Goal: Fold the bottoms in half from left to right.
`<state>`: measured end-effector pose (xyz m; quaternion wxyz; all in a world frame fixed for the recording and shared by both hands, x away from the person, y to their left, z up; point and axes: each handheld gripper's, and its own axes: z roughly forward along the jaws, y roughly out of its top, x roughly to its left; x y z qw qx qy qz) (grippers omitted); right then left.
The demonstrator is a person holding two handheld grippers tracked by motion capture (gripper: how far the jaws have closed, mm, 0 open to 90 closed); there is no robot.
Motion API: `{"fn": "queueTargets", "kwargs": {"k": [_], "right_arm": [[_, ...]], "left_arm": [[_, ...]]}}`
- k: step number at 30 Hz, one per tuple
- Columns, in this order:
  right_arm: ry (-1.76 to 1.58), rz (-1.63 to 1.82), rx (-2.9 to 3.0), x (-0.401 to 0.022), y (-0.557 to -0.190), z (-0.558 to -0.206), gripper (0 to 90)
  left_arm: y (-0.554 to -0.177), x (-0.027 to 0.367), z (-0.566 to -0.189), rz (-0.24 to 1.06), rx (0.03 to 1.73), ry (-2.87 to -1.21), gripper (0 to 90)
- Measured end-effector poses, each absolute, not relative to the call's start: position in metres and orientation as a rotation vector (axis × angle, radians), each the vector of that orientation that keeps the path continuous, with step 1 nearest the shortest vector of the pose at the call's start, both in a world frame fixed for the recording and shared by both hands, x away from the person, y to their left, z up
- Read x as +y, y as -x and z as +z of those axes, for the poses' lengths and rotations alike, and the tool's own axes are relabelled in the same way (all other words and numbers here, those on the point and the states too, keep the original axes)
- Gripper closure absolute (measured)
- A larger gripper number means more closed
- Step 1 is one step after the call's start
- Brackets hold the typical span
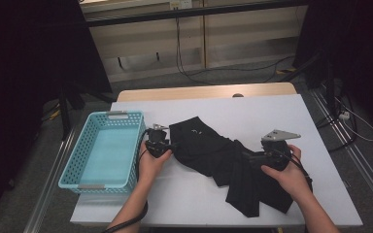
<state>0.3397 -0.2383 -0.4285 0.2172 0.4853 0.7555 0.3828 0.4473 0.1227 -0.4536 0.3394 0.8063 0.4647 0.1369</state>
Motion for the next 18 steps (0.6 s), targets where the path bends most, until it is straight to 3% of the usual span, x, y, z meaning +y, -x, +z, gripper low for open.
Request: {"fn": "queueTargets", "kwargs": {"k": [4, 12, 18], "right_arm": [[-1.376, 1.045, 2.049, -0.249, -0.335, -0.429, 16.8], [-1.4, 1.056, 2.037, -0.26, -0.333, -0.428, 16.8], [-1.413, 1.05, 2.024, -0.266, -0.332, -0.427, 17.4]], "left_arm": [[-0.449, 0.121, -0.453, 0.353, 1.208, -2.113, 58.8], [-0.455, 0.12, -0.456, 0.26, 1.236, -2.032, 86.1], [-0.463, 0.123, -0.452, 0.27, 1.264, -2.016, 88.7]]}}
